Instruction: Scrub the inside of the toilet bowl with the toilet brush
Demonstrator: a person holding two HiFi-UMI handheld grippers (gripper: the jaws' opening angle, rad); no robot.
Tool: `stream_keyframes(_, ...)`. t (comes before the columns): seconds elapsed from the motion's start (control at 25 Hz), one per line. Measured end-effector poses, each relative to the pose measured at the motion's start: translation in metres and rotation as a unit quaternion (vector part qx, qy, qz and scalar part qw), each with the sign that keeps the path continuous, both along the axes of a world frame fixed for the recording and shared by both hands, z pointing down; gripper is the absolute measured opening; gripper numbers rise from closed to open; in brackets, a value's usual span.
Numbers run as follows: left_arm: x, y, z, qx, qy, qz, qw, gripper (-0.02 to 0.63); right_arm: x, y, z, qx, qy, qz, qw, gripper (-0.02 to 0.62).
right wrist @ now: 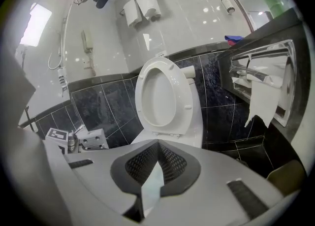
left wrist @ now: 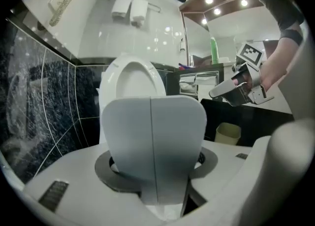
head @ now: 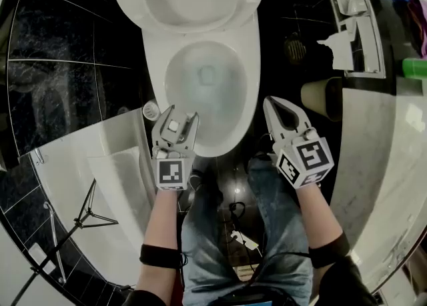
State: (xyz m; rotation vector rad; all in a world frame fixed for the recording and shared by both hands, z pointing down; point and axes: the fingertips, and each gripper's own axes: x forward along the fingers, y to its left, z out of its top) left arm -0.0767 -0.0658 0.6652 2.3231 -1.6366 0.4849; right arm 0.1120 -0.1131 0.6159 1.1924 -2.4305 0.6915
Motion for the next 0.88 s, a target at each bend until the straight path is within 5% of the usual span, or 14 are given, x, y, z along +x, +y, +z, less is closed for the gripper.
stream_keyframes(0.44,0.061,0.015,-0.031,-0.007,0.013,0.047,0.9988,0.247,0.033,0.024,-0.036,0.005,0.001,0.028,1.0,0.005)
stream_keyframes(0.88,0.053,0.012,-0.22,0.02,0.036,0.024,0.9989,0.249,0.002,0.038,-0.175,0.012,-0.021,0.009,1.0,0.005)
